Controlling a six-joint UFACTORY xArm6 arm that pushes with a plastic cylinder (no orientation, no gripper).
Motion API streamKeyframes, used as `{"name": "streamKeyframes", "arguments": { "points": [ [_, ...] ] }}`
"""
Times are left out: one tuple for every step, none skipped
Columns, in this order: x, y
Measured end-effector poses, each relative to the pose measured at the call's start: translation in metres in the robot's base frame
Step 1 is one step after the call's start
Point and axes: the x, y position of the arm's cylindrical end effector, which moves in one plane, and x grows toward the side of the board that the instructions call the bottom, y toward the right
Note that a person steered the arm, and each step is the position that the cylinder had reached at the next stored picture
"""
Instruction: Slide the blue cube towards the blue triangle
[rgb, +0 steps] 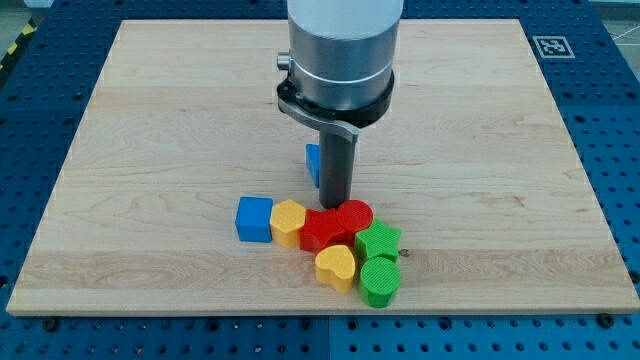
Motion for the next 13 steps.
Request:
{"name": "streamKeyframes", "arguments": {
  "points": [
    [-0.029,-0.023],
    [-0.066,-0.053],
    [-0.078,-0.099],
    [-0.059,-0.157],
    [-0.014,-0.206],
    [0.040,-0.232],
    [0.095,-0.212],
    [0.099,-0.123],
    [0.102,-0.112],
    [0.075,-0.101],
    [0.059,-0.099],
    [0.051,-0.094],
    [0.040,-0.076]
  ]
}}
